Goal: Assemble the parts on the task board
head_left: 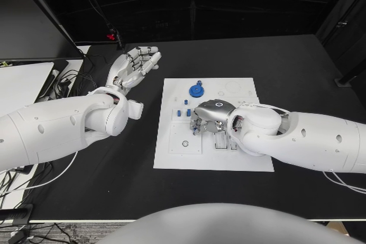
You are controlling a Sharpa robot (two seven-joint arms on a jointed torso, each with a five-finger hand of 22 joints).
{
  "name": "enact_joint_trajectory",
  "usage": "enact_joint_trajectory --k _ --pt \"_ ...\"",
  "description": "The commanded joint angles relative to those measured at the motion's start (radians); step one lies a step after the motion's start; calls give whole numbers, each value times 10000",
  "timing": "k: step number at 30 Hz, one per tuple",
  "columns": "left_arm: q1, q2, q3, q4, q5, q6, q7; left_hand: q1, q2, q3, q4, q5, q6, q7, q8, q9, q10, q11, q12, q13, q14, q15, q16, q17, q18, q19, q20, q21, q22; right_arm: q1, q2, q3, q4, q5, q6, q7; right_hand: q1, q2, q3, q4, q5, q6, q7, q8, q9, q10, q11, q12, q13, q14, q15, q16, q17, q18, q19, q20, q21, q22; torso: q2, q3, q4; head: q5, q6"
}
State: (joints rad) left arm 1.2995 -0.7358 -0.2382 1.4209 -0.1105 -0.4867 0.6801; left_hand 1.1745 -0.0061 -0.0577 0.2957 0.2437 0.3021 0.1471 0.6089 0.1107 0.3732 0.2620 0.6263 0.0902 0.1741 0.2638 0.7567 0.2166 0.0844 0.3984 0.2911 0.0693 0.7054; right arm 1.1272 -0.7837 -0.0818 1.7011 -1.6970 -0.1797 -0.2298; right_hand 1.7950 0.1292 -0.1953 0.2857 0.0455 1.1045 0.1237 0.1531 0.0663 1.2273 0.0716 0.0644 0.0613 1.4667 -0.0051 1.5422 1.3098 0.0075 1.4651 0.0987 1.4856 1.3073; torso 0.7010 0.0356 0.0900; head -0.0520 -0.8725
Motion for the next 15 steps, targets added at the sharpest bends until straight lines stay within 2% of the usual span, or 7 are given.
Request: enact_joint_trajectory --k 1,15 --pt "14 0 10 19 8 46 1101 -29 102 -43 -25 35 -73 1495 58 -9 -85 -1 67 -8 -51 -15 51 -10 13 88 -5 45 -2 -1 15 2 10 -56 -192 158 44 -1 51 -16 23 -25 78 -40 11 -20 33 -42 -14 899 59 -29 1902 175 534 49 -41 2156 2 4 -6 17 -1" --pt "14 12 10 6 8 48 1092 -20 139 -55 -28 46 -85 1495 88 -19 -91 -2 100 -20 -53 -18 83 -42 18 109 -5 56 -3 -26 59 2 -16 -56 -251 192 44 -1 51 -16 23 -25 78 -40 11 -20 33 -42 -14 899 59 -29 1902 175 534 49 -41 2156 1 0 1 -14 -1"
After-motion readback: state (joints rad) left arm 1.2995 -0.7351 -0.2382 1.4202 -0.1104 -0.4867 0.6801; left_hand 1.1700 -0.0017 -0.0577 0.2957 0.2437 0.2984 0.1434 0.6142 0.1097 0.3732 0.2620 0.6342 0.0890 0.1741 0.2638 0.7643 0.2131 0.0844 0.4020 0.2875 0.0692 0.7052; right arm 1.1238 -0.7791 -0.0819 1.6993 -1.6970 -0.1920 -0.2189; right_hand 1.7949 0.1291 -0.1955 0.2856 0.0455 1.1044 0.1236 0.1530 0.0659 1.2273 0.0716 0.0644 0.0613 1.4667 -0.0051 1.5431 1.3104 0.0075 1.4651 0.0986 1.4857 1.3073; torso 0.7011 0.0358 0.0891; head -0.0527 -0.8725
